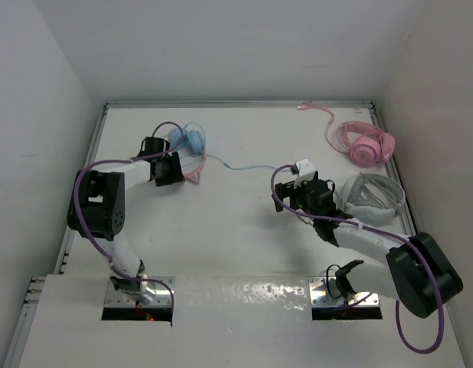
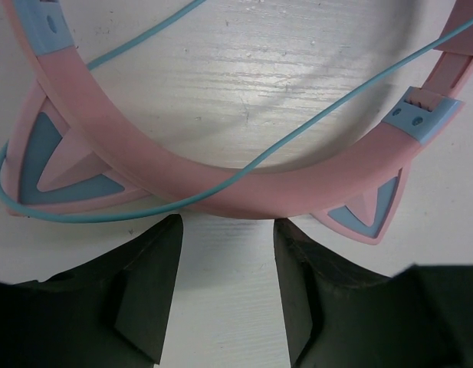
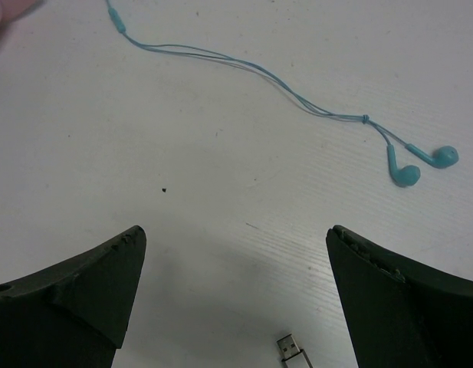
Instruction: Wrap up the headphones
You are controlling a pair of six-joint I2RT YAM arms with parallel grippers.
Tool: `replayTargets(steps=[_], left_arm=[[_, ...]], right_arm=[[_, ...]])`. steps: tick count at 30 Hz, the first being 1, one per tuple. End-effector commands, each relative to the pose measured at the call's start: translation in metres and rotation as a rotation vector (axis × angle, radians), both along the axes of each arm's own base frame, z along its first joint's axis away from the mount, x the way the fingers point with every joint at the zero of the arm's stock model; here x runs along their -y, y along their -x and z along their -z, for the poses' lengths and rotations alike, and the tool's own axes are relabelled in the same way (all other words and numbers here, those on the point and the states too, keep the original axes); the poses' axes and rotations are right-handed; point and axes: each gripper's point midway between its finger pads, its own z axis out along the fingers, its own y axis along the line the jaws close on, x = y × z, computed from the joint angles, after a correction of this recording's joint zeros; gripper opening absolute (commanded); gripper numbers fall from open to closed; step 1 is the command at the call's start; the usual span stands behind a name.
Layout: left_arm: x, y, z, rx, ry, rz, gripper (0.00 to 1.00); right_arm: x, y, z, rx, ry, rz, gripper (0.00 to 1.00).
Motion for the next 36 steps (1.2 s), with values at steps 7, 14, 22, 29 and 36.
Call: replayTargets(steps=[7,14,22,29,36], left_arm=[[-0.004,-0.02,-0.034,0.11,0.05,-0.07,0.52],[-0.014,-0.029,-0.006,0.053,0.013,-0.117,0.54],[-0.047,-0.051,0.008,0.036,-0.049,-0.197,0.53],[-0.028,-0.042,-0.034,0.112,0.045,-0.121,0.55],[-0.028,-0.059,-0.046,0.155,0.083,-0.19,0.73]], right_arm=[[-0.006,-0.008,-0.015,0.047,-0.002,-0.018,0.99],[-0.008,-0.005,-0.013,0.041,-0.002,-0.037,0.99],[-0.013,-0.002,-0.012,0.035,0.0,-0.075,0.99],[-0.014,-0.005,-0.008,0.019,0.014,-0.079,0.99],[-0.021,-0.005,-0.008,0.016,0.003,-0.102,0.99]])
